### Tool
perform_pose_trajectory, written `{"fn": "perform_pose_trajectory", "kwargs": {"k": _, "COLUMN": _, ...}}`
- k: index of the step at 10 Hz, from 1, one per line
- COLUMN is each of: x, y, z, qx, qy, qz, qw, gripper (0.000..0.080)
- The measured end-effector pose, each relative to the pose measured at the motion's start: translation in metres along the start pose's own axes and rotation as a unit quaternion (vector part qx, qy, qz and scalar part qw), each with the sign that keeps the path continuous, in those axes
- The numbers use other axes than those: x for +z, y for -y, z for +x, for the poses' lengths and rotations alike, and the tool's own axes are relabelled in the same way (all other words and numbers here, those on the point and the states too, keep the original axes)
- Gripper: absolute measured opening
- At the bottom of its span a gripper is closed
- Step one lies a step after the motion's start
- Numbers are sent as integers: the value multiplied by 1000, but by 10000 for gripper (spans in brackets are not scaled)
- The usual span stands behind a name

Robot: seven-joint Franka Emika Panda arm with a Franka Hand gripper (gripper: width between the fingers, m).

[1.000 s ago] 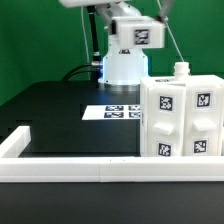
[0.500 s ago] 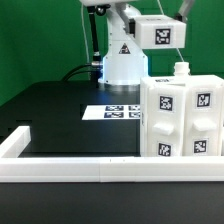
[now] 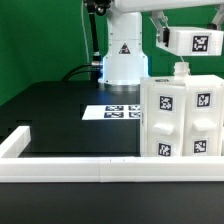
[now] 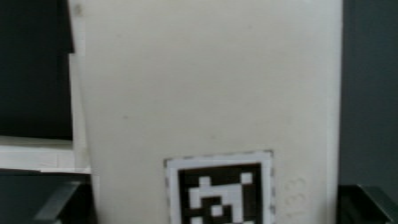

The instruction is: Assemble cabinet

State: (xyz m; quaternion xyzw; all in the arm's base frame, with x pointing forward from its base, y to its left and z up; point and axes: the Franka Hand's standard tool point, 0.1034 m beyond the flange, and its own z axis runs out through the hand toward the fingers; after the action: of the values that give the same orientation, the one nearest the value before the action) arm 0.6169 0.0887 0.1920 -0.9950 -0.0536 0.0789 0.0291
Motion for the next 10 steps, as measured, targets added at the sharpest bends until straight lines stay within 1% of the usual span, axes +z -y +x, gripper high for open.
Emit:
{"fn": "perform_pose_trajectory", "kwargs": {"k": 2, "x": 1, "y": 1, "z": 0, "qx": 2, "qy": -3, "qz": 2, "qw": 1000, "gripper": 557}}
{"fn": "perform_pose_trajectory", "kwargs": {"k": 3, "x": 4, "y": 4, "z": -2, "qx": 7, "qy": -14, "qz": 9, "qw": 1000, "gripper": 557}}
{"fn": "perform_pose_trajectory", "kwargs": {"k": 4, "x": 6, "y": 5, "z": -9, "qx": 8, "qy": -12, "qz": 10, "qw": 1000, "gripper": 557}}
{"fn": "perform_pose_trajectory", "kwargs": {"k": 7, "x": 16, "y": 8, "z": -14, "qx": 4, "qy": -10, "qz": 8, "qw": 1000, "gripper": 557}}
{"fn": "perform_pose_trajectory", "kwargs": {"k": 9, "x": 21, "y": 4, "z": -15, "qx": 4, "qy": -8, "qz": 7, "qw": 1000, "gripper": 557}}
{"fn": "perform_pose_trajectory", "kwargs": {"k": 10, "x": 21, "y": 1, "z": -13, "qx": 3, "qy": -11, "qz": 7, "qw": 1000, "gripper": 557}}
